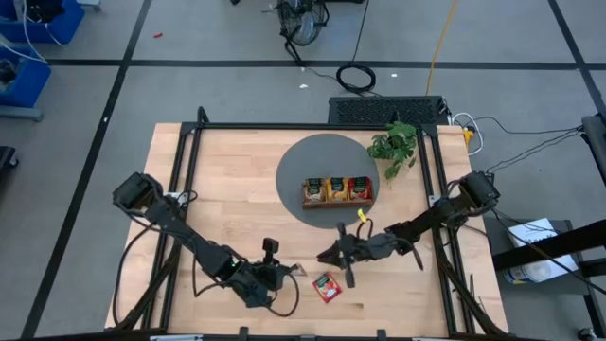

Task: Pick & Place Tea
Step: Put the brown tea packet into the left section of the wooden organizer

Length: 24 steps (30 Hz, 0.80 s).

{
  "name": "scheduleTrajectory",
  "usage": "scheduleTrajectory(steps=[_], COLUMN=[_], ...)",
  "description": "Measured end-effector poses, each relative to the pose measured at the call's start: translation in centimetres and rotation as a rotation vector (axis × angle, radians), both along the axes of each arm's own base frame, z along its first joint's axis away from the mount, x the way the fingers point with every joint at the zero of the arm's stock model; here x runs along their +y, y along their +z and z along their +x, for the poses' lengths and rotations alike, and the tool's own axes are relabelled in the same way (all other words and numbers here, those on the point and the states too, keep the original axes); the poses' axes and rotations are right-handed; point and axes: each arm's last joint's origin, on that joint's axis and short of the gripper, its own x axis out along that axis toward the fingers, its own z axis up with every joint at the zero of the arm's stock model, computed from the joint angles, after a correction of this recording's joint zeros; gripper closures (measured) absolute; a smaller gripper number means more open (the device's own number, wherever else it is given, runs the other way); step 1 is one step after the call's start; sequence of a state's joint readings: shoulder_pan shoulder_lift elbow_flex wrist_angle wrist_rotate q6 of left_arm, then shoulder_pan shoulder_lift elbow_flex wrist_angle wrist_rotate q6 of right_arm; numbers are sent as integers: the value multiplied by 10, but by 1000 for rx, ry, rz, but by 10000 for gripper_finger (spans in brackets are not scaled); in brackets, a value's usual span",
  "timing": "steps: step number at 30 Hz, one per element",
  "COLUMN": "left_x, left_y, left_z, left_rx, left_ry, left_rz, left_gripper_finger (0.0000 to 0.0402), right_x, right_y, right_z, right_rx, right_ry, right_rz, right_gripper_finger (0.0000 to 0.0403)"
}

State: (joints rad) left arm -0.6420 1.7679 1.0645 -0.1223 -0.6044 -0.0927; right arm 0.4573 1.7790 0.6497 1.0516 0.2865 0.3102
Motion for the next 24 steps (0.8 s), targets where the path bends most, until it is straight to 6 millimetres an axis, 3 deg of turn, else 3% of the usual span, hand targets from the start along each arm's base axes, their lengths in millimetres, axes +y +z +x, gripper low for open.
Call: scheduleTrajectory(steps=[15, 24], left_x=[4, 6], left_y=[0, 0], left_z=[3, 4], left_rx=[-1, -2], left_ry=[33, 43], left_rz=[-22, -28], left_gripper_finger=[393, 393], right_x=[-13, -9], right_y=[15, 12], right_z=[40, 54], right_rx=[129, 135], right_ry=[-14, 26], right_rz=[150, 153], right_gripper_finger=[218, 207])
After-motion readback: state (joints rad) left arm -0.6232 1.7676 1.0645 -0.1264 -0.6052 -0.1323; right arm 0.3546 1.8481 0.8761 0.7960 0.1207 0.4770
